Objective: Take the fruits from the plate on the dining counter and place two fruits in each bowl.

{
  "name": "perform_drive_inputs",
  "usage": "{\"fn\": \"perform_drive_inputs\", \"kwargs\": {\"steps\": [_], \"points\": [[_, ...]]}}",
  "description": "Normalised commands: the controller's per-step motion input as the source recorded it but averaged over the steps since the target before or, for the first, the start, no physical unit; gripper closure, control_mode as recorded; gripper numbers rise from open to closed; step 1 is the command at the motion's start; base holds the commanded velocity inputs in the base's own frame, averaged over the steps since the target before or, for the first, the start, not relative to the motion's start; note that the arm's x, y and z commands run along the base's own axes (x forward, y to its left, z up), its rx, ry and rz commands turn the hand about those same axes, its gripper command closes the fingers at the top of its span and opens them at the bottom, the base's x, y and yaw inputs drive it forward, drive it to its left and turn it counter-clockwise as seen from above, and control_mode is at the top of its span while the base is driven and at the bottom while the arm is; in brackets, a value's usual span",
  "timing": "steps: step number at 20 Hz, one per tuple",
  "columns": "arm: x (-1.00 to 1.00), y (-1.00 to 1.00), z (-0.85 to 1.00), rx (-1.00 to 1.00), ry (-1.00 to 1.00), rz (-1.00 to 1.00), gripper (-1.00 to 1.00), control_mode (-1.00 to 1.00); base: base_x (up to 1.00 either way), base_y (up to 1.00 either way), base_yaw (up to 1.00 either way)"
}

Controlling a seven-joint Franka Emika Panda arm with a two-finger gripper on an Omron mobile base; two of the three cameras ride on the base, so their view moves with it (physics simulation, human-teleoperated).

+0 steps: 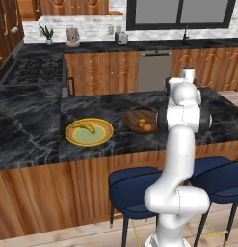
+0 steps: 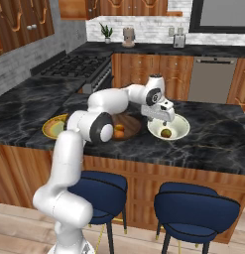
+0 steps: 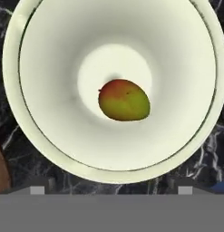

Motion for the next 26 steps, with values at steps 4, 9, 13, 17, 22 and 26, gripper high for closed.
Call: {"fn": "perform_drive_inputs", "kwargs": {"steps": [4, 9, 13, 17, 22, 26], "points": [[-0.58, 0.93, 0.19, 0.0, 0.17, 0.16, -1.0, -1.0, 0.0, 0.0, 0.0], [-0.56, 0.97, 0.01, 0.08, 0.06, 0.26, -1.0, -1.0, 0.0, 0.0, 0.0], [-0.63, 0.99, -0.03, 0.16, 0.0, 0.39, -1.0, -1.0, 0.0, 0.0, 0.0], [-0.33, 1.0, 0.0, 0.18, -0.11, 0.4, -1.0, -1.0, 0.0, 0.0, 0.0], [-0.11, 1.0, 0.03, 0.09, -0.09, 0.3, -1.0, -1.0, 0.0, 0.0, 0.0], [0.0, 1.0, 0.13, 0.01, -0.01, 0.22, -1.0, -1.0, 0.0, 0.0, 0.0]]}}
